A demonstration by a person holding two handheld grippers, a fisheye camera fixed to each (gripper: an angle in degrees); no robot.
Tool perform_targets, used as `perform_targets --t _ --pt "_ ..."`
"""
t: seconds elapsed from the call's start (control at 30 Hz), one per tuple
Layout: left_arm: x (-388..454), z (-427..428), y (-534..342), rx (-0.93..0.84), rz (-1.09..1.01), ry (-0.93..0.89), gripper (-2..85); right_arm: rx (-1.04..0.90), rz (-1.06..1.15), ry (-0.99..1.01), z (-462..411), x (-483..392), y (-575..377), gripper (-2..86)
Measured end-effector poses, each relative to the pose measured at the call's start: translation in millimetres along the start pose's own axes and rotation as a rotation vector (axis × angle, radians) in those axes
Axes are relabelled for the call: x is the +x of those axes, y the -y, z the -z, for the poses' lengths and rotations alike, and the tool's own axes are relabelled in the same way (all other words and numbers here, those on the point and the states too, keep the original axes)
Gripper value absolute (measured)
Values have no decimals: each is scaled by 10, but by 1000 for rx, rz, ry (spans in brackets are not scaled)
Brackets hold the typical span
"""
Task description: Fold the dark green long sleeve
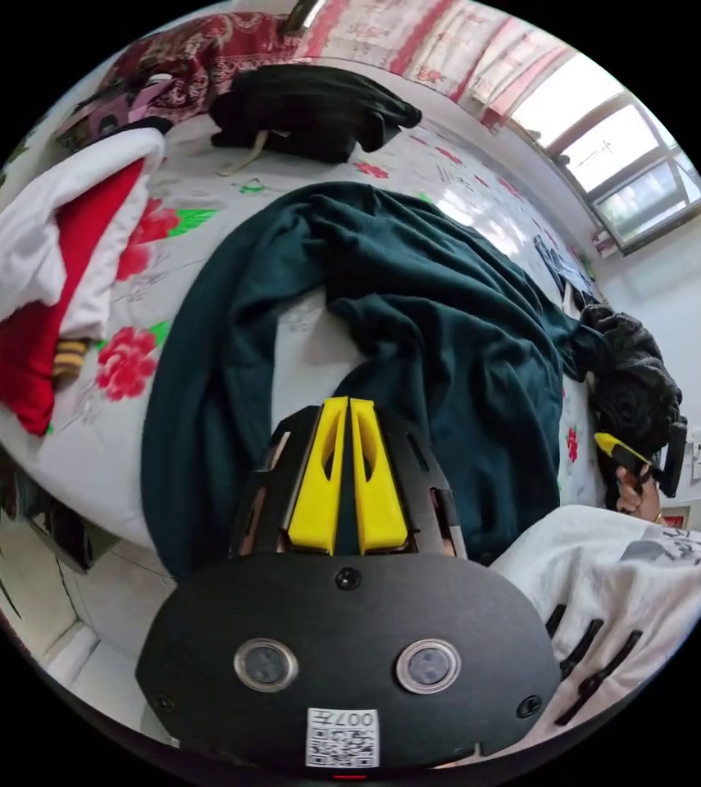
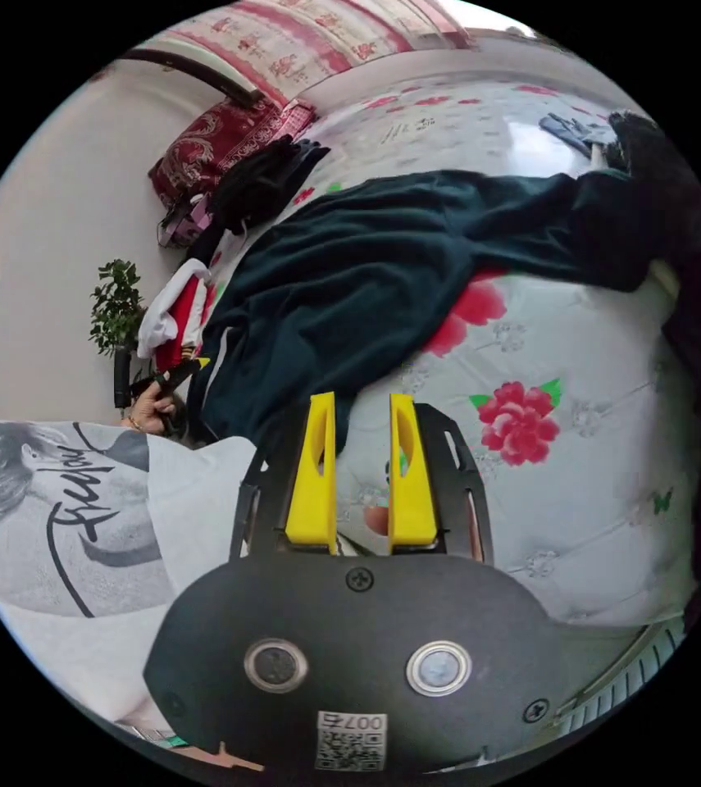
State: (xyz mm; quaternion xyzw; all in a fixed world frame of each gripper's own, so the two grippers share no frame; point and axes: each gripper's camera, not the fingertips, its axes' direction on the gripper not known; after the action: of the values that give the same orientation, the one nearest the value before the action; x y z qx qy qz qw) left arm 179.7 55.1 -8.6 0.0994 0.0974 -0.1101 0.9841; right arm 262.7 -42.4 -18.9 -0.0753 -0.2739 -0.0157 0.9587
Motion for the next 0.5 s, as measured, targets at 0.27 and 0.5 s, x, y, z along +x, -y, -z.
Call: perform_targets --t 0.27,0.5 --pt "191 -89 -625 -138 -207 147 86 -138 4 1 -746 204 -226 51" --pt "548 -5 -541 -190 -404 164 0 -93 34 13 -396 494 -230 5"
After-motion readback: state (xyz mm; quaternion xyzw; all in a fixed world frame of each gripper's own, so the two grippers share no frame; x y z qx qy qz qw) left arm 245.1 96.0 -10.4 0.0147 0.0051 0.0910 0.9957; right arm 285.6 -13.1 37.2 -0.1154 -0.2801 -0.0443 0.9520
